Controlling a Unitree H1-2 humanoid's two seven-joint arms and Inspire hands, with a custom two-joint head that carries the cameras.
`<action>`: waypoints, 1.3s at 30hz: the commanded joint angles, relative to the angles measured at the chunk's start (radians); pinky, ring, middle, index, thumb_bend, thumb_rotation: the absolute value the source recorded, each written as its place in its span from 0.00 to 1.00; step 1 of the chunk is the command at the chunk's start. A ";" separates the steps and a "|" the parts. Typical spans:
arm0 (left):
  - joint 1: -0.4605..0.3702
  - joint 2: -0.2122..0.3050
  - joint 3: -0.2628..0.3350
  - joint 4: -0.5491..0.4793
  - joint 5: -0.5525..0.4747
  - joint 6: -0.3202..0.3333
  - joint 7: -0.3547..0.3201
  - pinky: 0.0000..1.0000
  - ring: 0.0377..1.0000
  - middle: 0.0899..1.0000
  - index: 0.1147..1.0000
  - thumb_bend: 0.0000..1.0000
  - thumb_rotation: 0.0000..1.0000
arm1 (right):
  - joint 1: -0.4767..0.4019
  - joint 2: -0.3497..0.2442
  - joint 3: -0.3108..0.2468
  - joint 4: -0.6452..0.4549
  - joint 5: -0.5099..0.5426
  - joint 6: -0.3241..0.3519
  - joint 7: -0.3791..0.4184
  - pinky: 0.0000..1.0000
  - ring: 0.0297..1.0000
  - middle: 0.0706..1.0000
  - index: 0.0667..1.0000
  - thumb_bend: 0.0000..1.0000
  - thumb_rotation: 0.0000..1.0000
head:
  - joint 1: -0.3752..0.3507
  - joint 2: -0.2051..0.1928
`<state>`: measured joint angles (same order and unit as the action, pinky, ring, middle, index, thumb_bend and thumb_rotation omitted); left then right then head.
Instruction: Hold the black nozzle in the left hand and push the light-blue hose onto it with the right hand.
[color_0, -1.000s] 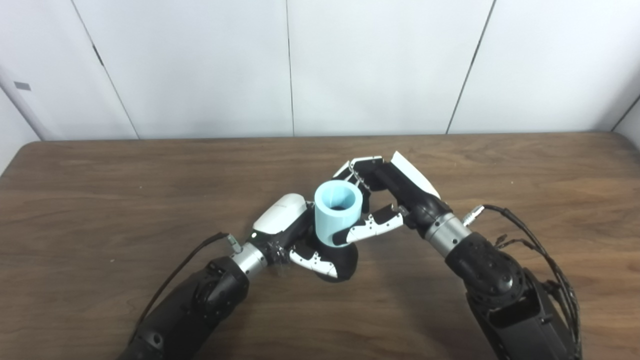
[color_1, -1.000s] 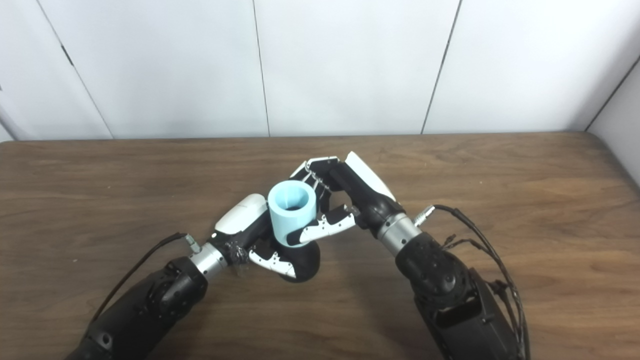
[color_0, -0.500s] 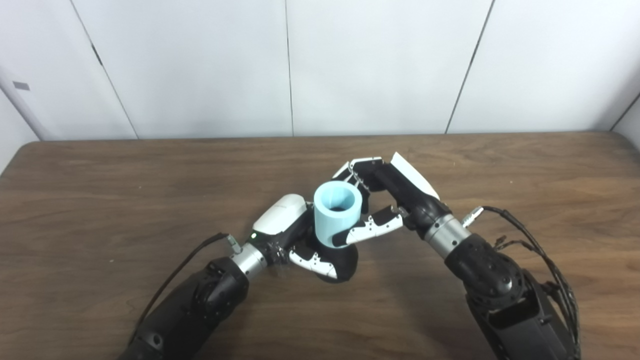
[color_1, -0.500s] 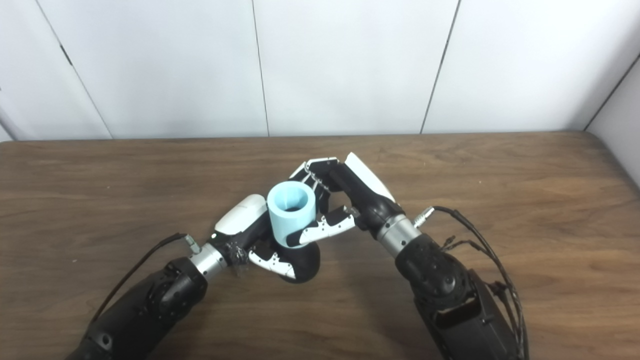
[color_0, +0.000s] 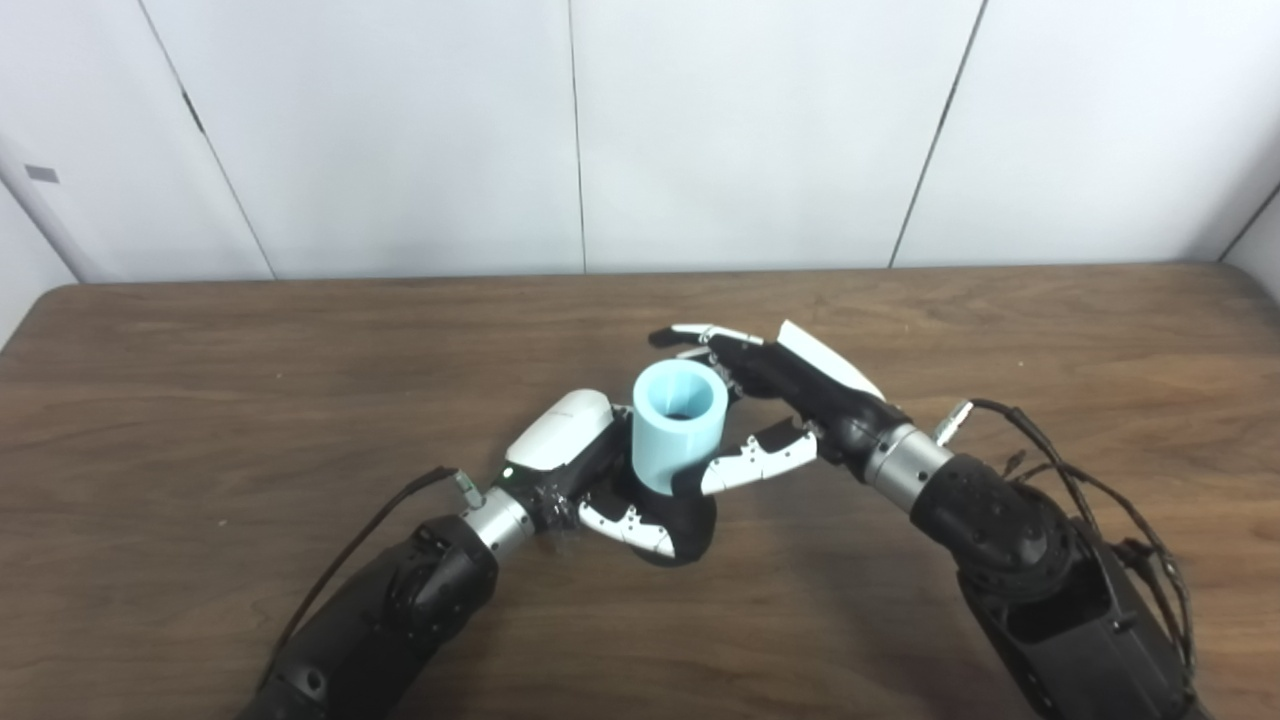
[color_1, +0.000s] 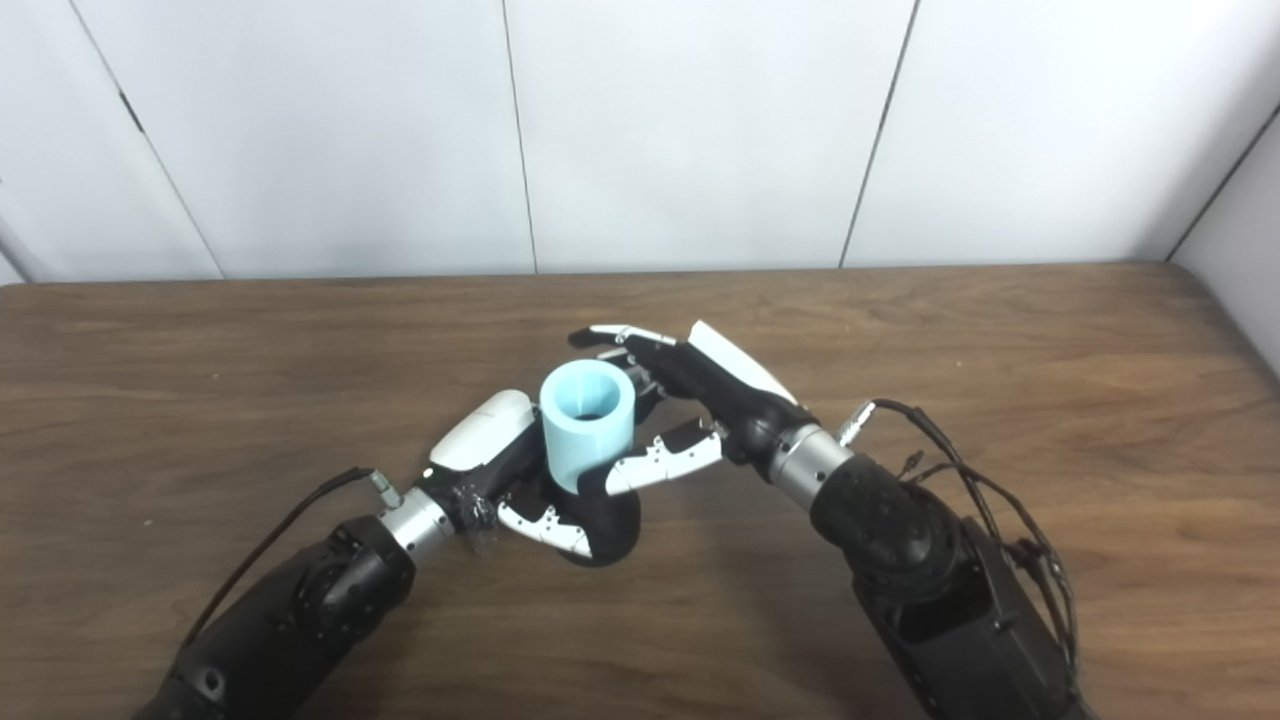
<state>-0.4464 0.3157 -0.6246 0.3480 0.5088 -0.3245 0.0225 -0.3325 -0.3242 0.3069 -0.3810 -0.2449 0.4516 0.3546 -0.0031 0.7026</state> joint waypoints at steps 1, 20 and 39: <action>0.101 0.046 -0.070 0.099 0.106 0.135 -0.170 0.37 0.40 0.44 0.44 0.50 0.00 | -0.050 0.008 -0.044 -0.067 -0.004 0.010 -0.012 0.67 0.85 0.92 0.98 0.84 0.33 | -0.001 0.001; 0.097 0.044 -0.074 0.110 0.112 0.117 -0.159 0.38 0.40 0.45 0.43 0.50 0.00 | -0.039 -0.083 -0.098 -0.191 -0.035 -0.098 0.061 0.72 0.90 0.98 1.00 1.00 0.33 | 0.001 -0.002; 0.086 0.039 -0.080 0.139 0.107 0.106 -0.152 0.40 0.42 0.45 0.42 0.50 0.00 | -0.032 -0.158 0.012 -0.257 -0.264 -0.398 0.135 0.89 0.95 0.95 0.90 0.66 0.75 | 0.003 -0.009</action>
<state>-0.4595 0.3100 -0.6351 0.3671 0.5102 -0.3223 0.0225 -0.3286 -0.4463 0.3212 -0.6137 -0.4673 0.1190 0.4789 -0.0015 0.6934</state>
